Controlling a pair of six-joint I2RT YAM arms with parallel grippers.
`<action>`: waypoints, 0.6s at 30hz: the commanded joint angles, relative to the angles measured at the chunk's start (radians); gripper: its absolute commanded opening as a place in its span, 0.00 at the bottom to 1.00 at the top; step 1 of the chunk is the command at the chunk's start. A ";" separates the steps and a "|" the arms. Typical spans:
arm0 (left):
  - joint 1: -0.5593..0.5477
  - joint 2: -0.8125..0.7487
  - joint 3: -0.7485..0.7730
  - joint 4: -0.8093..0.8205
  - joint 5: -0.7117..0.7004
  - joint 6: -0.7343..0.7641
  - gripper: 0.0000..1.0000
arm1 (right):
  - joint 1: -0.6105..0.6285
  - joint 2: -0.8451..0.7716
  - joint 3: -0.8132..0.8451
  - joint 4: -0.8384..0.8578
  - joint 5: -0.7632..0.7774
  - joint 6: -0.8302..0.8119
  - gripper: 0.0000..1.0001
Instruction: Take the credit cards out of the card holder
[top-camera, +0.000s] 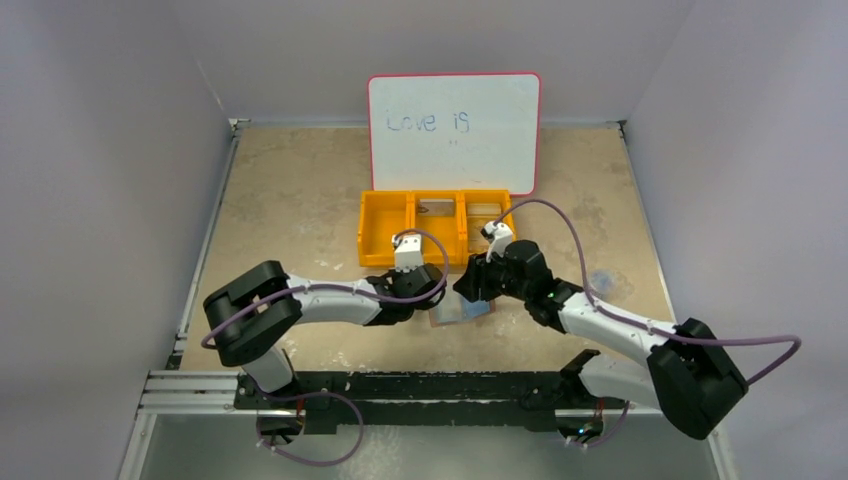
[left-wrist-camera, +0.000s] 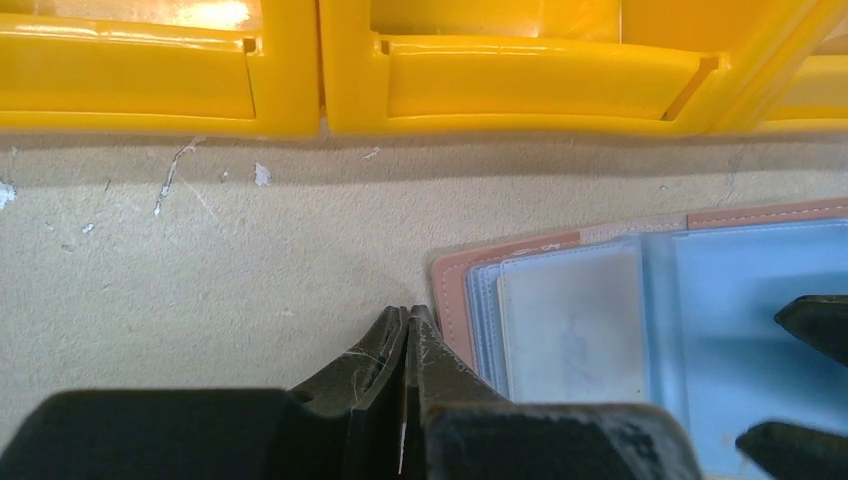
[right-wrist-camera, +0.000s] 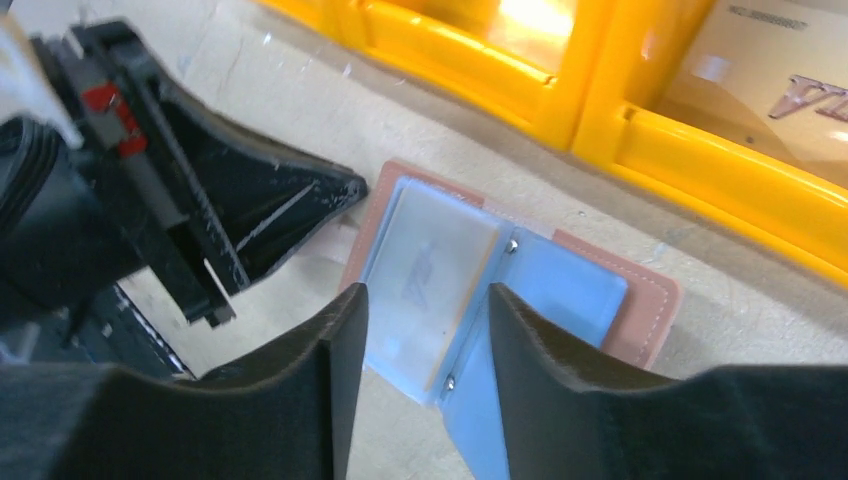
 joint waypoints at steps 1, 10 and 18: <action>-0.005 -0.023 -0.051 -0.069 0.022 0.013 0.00 | 0.044 -0.068 -0.032 0.086 0.046 -0.092 0.54; -0.005 -0.125 -0.094 -0.004 0.081 0.020 0.30 | 0.081 -0.140 -0.112 0.189 0.082 0.002 0.55; -0.004 -0.146 -0.069 -0.076 0.111 0.015 0.28 | 0.119 -0.069 -0.081 0.175 0.073 0.010 0.53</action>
